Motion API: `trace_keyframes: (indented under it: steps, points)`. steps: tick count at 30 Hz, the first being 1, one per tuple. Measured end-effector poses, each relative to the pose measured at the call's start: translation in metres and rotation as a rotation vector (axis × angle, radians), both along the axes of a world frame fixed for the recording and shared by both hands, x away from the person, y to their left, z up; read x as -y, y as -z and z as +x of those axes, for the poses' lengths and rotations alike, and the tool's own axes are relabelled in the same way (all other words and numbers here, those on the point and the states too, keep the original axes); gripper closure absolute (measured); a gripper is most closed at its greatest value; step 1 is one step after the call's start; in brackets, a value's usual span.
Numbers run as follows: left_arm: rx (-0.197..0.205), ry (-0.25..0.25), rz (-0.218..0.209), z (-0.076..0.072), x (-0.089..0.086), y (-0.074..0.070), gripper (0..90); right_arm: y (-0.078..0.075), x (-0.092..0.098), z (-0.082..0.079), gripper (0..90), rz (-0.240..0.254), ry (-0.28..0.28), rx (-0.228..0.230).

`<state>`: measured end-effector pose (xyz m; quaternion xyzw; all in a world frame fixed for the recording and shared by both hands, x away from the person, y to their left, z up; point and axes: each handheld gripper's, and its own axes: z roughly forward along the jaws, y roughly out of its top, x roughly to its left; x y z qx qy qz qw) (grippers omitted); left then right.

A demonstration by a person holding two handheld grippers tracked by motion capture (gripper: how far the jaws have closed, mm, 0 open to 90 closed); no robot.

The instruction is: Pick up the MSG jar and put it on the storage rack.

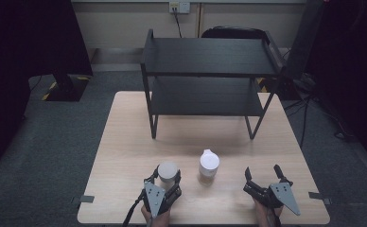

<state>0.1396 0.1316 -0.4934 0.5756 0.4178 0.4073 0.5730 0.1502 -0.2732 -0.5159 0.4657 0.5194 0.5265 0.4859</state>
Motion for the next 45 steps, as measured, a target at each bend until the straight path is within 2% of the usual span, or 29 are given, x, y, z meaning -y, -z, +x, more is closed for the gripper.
trace_keyframes:
  steps: [10,14,18,27,45]
  points:
    - [-0.013,0.007,0.001,0.001,-0.002,-0.004,34.4,0.000,0.000,0.000,0.0,0.000,0.000,0.000]
    - [-0.033,0.033,-0.017,0.005,-0.007,-0.007,34.3,0.000,0.000,0.000,0.0,0.000,0.000,0.000]
    - [-0.026,0.045,0.000,0.006,-0.007,-0.010,34.4,0.000,0.000,0.000,0.0,0.000,0.000,0.000]
    - [-0.026,0.064,0.002,0.007,-0.013,-0.019,34.4,0.000,0.000,0.000,0.0,0.000,0.000,0.000]
    - [-0.009,0.192,0.023,0.012,-0.035,-0.049,34.4,0.000,0.000,0.000,0.0,0.000,-0.001,0.000]
